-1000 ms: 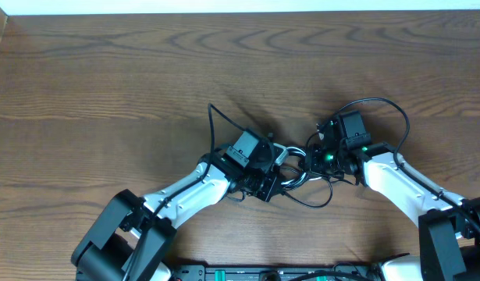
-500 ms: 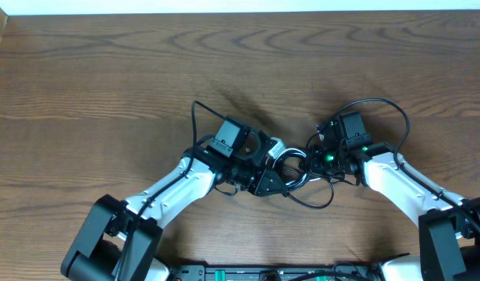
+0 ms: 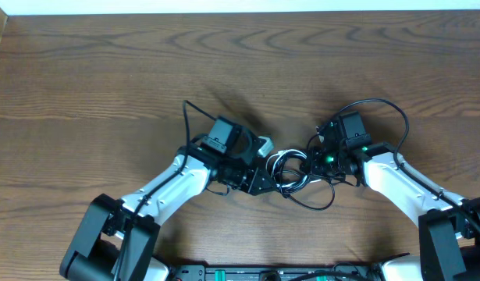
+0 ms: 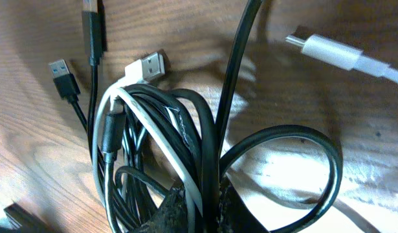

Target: Untangle cables

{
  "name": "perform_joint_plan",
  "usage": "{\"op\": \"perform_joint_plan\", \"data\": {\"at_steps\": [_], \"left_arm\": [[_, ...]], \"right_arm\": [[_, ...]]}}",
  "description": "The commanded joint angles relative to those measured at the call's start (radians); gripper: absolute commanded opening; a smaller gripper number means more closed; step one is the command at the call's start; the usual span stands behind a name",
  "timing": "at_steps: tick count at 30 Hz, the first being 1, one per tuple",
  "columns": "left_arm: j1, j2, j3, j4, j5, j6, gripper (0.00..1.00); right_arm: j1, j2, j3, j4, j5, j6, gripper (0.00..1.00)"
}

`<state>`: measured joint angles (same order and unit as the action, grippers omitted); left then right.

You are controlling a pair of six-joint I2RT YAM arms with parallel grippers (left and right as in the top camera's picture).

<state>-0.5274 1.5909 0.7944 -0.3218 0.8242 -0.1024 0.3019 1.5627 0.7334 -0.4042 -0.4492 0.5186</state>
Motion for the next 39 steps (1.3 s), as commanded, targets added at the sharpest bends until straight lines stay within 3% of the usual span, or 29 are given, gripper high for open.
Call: {"op": "perform_joint_plan", "data": {"at_steps": [1,8,15,18,21,23,35,39], "left_arm": [[-0.047,-0.013,-0.005,0.002,-0.166,0.012,0.26],[-0.147,0.051,-0.005,0.071,-0.188,0.006,0.34],[-0.151,0.121,-0.005,0.145,-0.219,-0.042,0.35],[-0.151,0.134,-0.005,0.153,-0.219,-0.042,0.22],[-0.151,0.126,-0.003,0.163,-0.207,-0.042,0.21],[-0.151,0.12,-0.002,0.168,-0.203,-0.042,0.08],[-0.13,-0.011,0.0,0.167,0.093,-0.026,0.08],[-0.103,-0.047,0.0,0.163,0.111,-0.026,0.07]], "right_arm": [[-0.007,-0.007,0.004,-0.015,-0.005,-0.012,0.08],[-0.007,-0.007,0.004,-0.026,-0.005,-0.02,0.08],[-0.007,-0.007,0.004,-0.026,-0.005,-0.02,0.06],[-0.007,-0.007,0.004,-0.026,-0.005,-0.02,0.06],[-0.006,-0.007,0.004,-0.023,-0.005,-0.019,0.06],[-0.006,-0.007,0.004,-0.023,-0.006,-0.02,0.05],[-0.027,-0.007,0.004,-0.068,-0.006,-0.064,0.01],[-0.027,-0.007,0.004,-0.103,0.019,-0.066,0.01]]}}
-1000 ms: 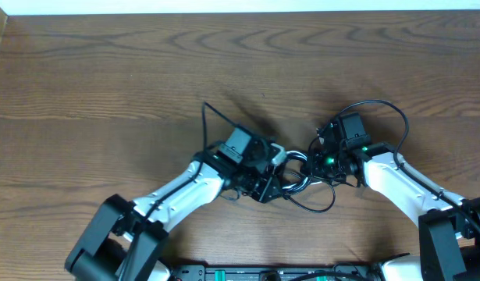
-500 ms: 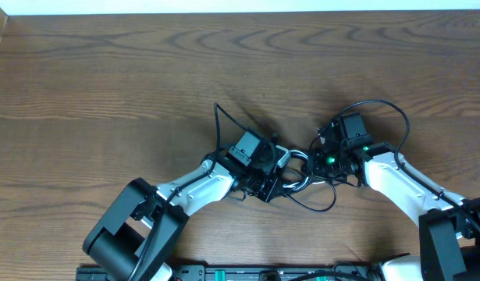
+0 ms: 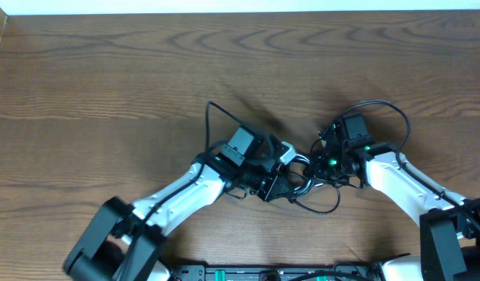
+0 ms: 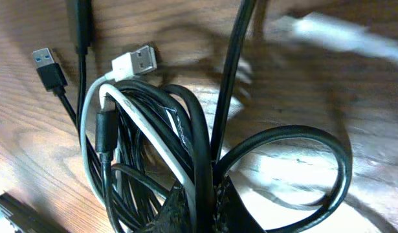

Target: Untangle cables

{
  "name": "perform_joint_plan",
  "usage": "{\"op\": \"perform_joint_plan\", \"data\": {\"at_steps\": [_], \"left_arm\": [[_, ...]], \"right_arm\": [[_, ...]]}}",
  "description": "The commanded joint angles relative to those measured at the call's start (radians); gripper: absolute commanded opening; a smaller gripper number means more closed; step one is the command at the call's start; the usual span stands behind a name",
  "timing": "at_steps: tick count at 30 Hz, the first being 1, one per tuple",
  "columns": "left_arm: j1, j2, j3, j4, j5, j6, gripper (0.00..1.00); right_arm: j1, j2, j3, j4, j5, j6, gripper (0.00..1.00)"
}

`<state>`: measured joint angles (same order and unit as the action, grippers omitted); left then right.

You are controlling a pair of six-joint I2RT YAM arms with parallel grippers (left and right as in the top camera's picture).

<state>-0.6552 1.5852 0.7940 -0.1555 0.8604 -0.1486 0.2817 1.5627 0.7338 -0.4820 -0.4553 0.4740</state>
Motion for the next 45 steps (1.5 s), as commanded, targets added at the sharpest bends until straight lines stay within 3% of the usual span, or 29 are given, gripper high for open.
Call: {"op": "perform_joint_plan", "data": {"at_steps": [1,5,6,8,10,13,14,17,21,23,25,27,34,39,45], "left_arm": [[0.032,-0.047,0.0,-0.006,0.075,0.02,0.07],[0.074,-0.051,0.0,-0.036,0.023,0.012,0.07],[0.078,-0.051,0.0,-0.054,-0.016,0.011,0.07],[0.079,-0.051,0.0,-0.1,-0.098,0.004,0.08],[0.079,-0.051,0.0,-0.141,-0.17,0.004,0.09],[0.085,-0.051,0.0,-0.18,-0.297,-0.018,0.17],[0.087,-0.051,0.0,-0.182,-0.34,-0.042,0.17],[0.1,-0.051,0.0,-0.174,-0.477,-0.129,0.32],[0.122,-0.05,0.001,-0.147,-0.495,-0.186,0.41],[0.139,-0.049,0.002,-0.148,-0.488,-0.217,0.41],[0.162,-0.048,0.002,-0.149,-0.458,-0.22,0.42],[0.191,-0.046,0.002,-0.159,-0.425,-0.226,0.46],[0.289,-0.042,0.002,-0.226,-0.346,-0.242,0.48],[0.287,-0.04,0.002,-0.249,-0.318,-0.242,0.48],[0.285,-0.032,0.002,-0.26,-0.302,-0.242,0.48]], "right_arm": [[-0.007,-0.007,0.004,-0.037,0.042,-0.024,0.01],[-0.007,-0.007,0.004,-0.054,0.053,-0.024,0.01],[-0.007,-0.007,0.004,-0.053,0.034,-0.031,0.13],[-0.009,-0.007,0.011,-0.06,-0.018,-0.059,0.48],[-0.016,-0.007,0.036,-0.111,-0.047,-0.068,0.57],[-0.032,-0.007,0.098,-0.24,-0.043,-0.097,0.63],[-0.037,-0.007,0.122,-0.292,-0.036,-0.116,0.64],[-0.035,-0.007,0.179,-0.425,-0.03,-0.174,0.64],[-0.011,-0.007,0.186,-0.491,-0.107,-0.282,0.63],[0.005,-0.007,0.186,-0.508,-0.177,-0.344,0.58],[0.023,-0.007,0.186,-0.512,-0.207,-0.363,0.44],[0.042,-0.007,0.183,-0.494,-0.198,-0.364,0.4],[0.168,-0.007,0.151,-0.413,-0.119,-0.308,0.47],[0.257,-0.006,0.147,-0.388,0.075,-0.208,0.36],[0.323,-0.006,0.147,-0.336,0.116,-0.17,0.36]]}}
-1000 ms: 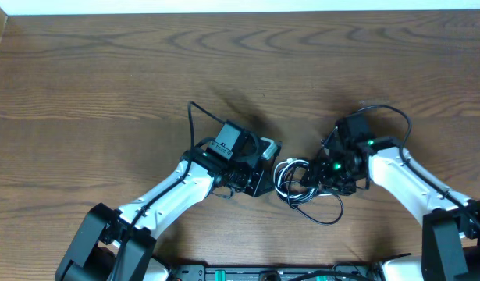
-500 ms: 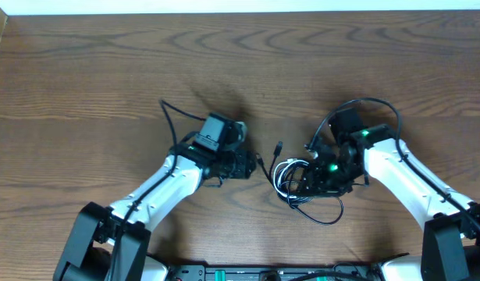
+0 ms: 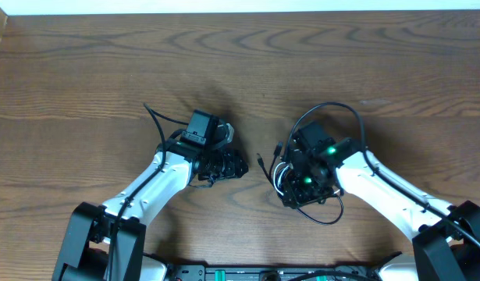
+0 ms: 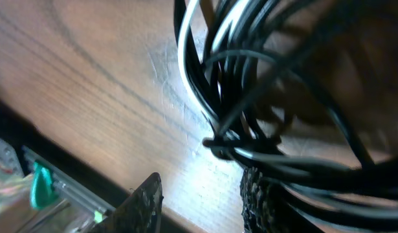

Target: Untangle cables

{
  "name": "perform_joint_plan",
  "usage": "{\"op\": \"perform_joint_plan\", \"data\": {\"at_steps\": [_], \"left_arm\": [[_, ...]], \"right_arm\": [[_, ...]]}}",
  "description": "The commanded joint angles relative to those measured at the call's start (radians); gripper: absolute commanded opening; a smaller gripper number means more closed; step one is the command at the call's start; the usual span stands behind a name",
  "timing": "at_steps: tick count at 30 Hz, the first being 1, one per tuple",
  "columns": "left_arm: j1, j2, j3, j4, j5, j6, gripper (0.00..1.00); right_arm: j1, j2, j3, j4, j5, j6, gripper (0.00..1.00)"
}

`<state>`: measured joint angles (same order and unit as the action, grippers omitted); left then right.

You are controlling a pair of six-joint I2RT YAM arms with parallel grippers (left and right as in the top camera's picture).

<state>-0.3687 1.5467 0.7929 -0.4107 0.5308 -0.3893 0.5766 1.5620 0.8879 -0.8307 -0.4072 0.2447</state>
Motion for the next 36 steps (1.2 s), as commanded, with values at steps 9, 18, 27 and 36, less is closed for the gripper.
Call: {"op": "perform_joint_plan", "data": {"at_steps": [9,18,27,36], "left_arm": [[-0.028,0.017,0.003,-0.003,0.027,-0.002,0.48],[-0.028,0.017,0.003,0.002,0.027,-0.002,0.48],[-0.028,0.017,0.016,0.008,0.077,-0.01,0.49],[-0.028,0.017,0.099,-0.023,0.09,-0.027,0.49]], "right_arm": [[0.119,-0.005,-0.008,0.013,0.141,0.119,0.29],[0.208,-0.005,-0.041,0.048,0.28,0.152,0.29],[0.228,-0.005,-0.118,0.18,0.356,0.151,0.19],[0.227,-0.005,-0.118,0.191,0.4,0.151,0.4]]}}
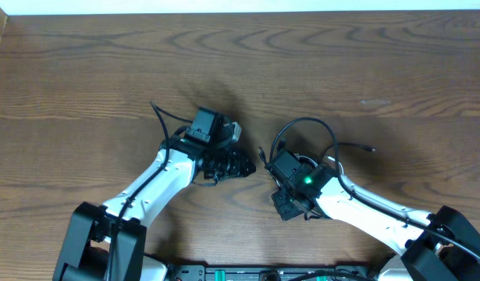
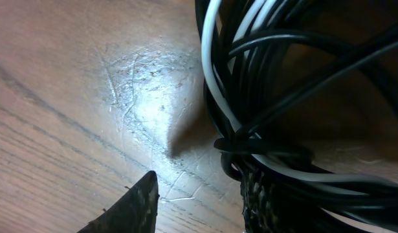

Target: Untangle cables

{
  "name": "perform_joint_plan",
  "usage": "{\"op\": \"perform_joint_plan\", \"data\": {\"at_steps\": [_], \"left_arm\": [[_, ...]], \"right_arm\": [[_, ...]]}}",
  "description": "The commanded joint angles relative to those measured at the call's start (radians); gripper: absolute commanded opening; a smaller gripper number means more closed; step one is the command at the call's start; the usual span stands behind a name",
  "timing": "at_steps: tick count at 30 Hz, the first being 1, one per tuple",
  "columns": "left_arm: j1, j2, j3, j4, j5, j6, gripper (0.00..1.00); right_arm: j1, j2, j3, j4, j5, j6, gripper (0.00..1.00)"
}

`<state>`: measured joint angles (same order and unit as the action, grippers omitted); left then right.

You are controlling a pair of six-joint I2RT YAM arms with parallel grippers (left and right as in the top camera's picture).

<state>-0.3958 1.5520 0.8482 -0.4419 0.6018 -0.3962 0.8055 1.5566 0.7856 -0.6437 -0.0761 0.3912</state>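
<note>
A tangled bundle of black cables with one white strand lies on the wooden table; in the overhead view its loop arcs above my right wrist. My right gripper is open at the bundle's near edge. Its right finger lies against the strands, its left finger stands apart over bare wood, and nothing is between them. My left gripper sits just left of the bundle, with its jaws hidden from above.
One thin black cable end trails off to the right of the bundle. A short black plug tip pokes out between the two grippers. The table's far edge runs along the top.
My right gripper, still open, has shifted a little down and left, low beside the bundle. One cable end now lies out to the right. My left gripper moved slightly right.
At first both grippers met at the bundle mid-table, the right one shut on several strands. Then the left arm stood further right, against the bundle. Later the arms were apart, the right gripper open with the bundle beside it, as it still is.
</note>
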Motion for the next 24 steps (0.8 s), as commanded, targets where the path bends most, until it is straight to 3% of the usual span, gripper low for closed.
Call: {"op": "perform_joint_plan", "data": {"at_steps": [1,7,24], "left_arm": [[-0.001,0.011,0.043,0.018,0.019,-0.029,0.49],[-0.001,0.012,0.043,0.055,0.018,-0.029,0.49],[-0.021,0.042,0.073,0.093,0.015,-0.115,0.49]], "right_arm": [[-0.002,0.0,-0.016,0.006,0.075,0.003,0.4],[-0.002,-0.001,-0.006,0.042,0.062,-0.064,0.44],[-0.002,-0.001,0.012,0.11,0.191,-0.127,0.4]]}}
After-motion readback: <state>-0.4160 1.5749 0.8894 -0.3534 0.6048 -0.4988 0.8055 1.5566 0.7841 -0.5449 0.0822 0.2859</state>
